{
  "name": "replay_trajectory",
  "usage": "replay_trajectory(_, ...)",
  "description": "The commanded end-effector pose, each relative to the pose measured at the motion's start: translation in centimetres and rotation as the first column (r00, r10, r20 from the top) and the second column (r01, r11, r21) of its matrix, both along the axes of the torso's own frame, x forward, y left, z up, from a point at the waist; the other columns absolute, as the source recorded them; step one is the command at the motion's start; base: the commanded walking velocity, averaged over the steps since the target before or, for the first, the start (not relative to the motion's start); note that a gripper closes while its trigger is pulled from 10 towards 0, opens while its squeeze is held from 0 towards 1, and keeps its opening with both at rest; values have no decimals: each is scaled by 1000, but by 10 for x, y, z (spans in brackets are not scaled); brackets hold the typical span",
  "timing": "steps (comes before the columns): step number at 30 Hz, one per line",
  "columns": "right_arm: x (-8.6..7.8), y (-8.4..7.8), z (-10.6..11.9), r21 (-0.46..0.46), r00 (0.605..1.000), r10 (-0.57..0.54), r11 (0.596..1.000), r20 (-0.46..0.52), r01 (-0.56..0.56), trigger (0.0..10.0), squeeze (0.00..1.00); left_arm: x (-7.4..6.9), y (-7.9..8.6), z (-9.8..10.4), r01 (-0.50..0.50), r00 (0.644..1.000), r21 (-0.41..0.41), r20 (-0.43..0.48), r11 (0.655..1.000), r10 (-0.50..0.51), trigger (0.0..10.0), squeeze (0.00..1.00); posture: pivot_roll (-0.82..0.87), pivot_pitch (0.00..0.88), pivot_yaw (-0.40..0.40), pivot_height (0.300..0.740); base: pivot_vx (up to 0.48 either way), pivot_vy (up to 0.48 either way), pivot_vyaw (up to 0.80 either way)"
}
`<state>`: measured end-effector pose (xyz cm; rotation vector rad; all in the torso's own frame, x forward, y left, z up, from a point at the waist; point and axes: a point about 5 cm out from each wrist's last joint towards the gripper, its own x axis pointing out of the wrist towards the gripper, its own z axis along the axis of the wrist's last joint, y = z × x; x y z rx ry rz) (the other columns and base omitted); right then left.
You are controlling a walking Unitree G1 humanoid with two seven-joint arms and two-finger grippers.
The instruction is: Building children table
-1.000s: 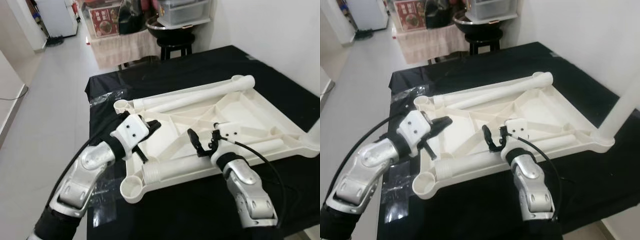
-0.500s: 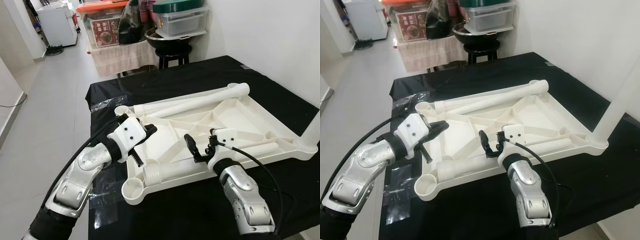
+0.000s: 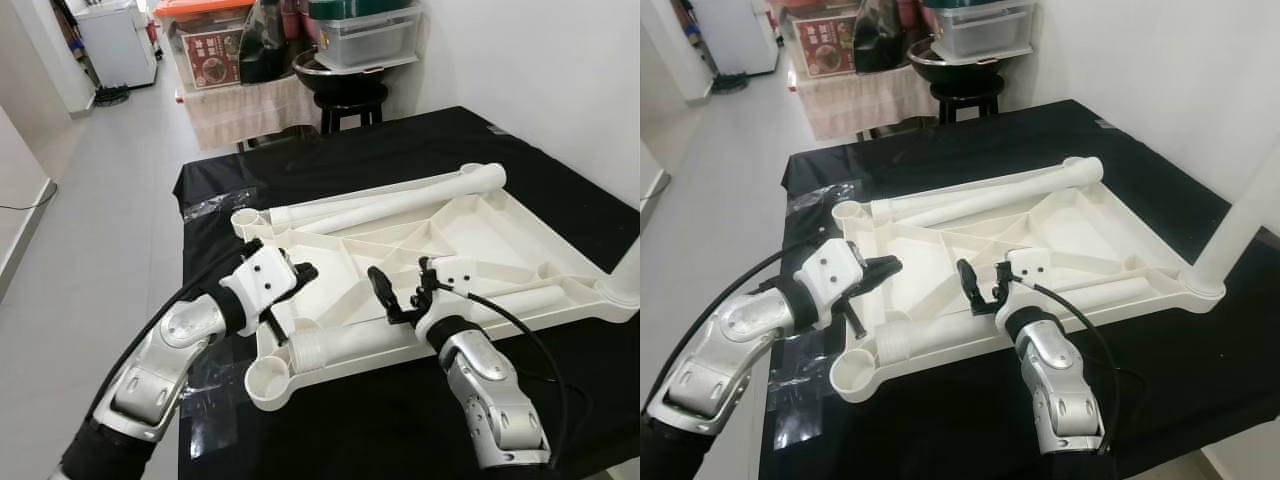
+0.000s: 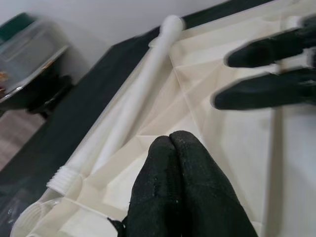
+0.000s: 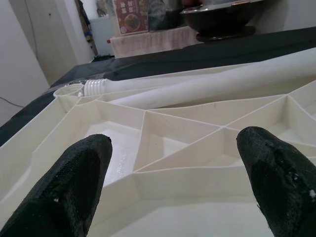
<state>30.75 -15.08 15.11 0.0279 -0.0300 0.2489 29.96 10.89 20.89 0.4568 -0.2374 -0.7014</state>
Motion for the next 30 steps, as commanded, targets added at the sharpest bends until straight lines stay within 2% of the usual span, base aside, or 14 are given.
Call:
replay_trajectory(1,-1,2,-4,25,1000,9,1000,-18,-8,10000,0,9,6,15,-92,994,-13,63,996,92,10000,0,-136,69,67,740,0,0,0)
replay_trajectory(2,-1,2,-4,25,1000,9,1000,-18,-8,10000,0,9,6,15,-92,994,-13,63,996,92,10000,0,-136,69,67,740,0,0,0)
replay_trajectory(5,0,2,-4,30,1000,10,1000,-19,-9,10000,0,13,3,28,-119,982,40,153,992,111,10000,0,-130,69,68,740,0,0,0)
replay_trajectory(7,0,3,-5,36,1000,13,999,-22,-12,10000,0,20,-9,61,-132,939,134,336,982,80,10000,0,-130,62,69,740,0,0,0)
replay_trajectory(10,0,3,-5,36,1000,13,999,-22,-12,10000,0,20,-9,61,-132,939,134,336,982,80,10000,0,-130,62,69,740,0,0,0)
replay_trajectory(11,0,4,-5,37,1000,15,999,-23,-14,10000,0,22,-17,76,-122,916,154,399,980,52,10000,0,-131,61,70,740,0,0,0)
replay_trajectory(12,0,4,-5,37,1000,15,999,-23,-14,10000,0,22,-17,76,-122,916,154,399,980,52,10000,0,-131,61,70,740,0,0,0)
replay_trajectory(14,1,5,-6,36,1000,18,999,-25,-17,10000,0,23,-35,88,-50,888,236,455,970,-65,10000,0,-136,55,73,740,0,0,0)
replay_trajectory(15,1,5,-6,35,1000,19,999,-25,-18,10000,0,22,-44,84,2,887,294,442,956,-138,10000,0,-138,54,74,740,0,0,0)
replay_trajectory(17,1,5,-6,35,1000,19,999,-25,-18,10000,0,22,-44,84,2,887,294,442,956,-138,10000,0,-138,54,74,740,0,0,0)
replay_trajectory(21,2,5,-4,48,1000,20,999,-16,-19,10000,0,16,-55,62,182,897,430,295,884,-329,10000,0,-139,51,76,740,0,0,0)
replay_trajectory(24,2,5,-2,67,1000,22,998,-6,-22,10000,0,16,-53,59,199,902,454,262,869,-344,10000,0,-137,50,77,740,0,0,0)
replay_trajectory(27,3,3,11,152,998,40,987,53,-48,10000,0,20,-40,54,201,920,517,191,832,-341,10000,0,-137,49,82,740,0,0,0)
replay_trajectory(30,3,1,22,196,995,46,979,92,-63,10000,0,26,-33,56,160,926,566,196,809,-321,10000,0,-138,49,81,740,0,0,0)
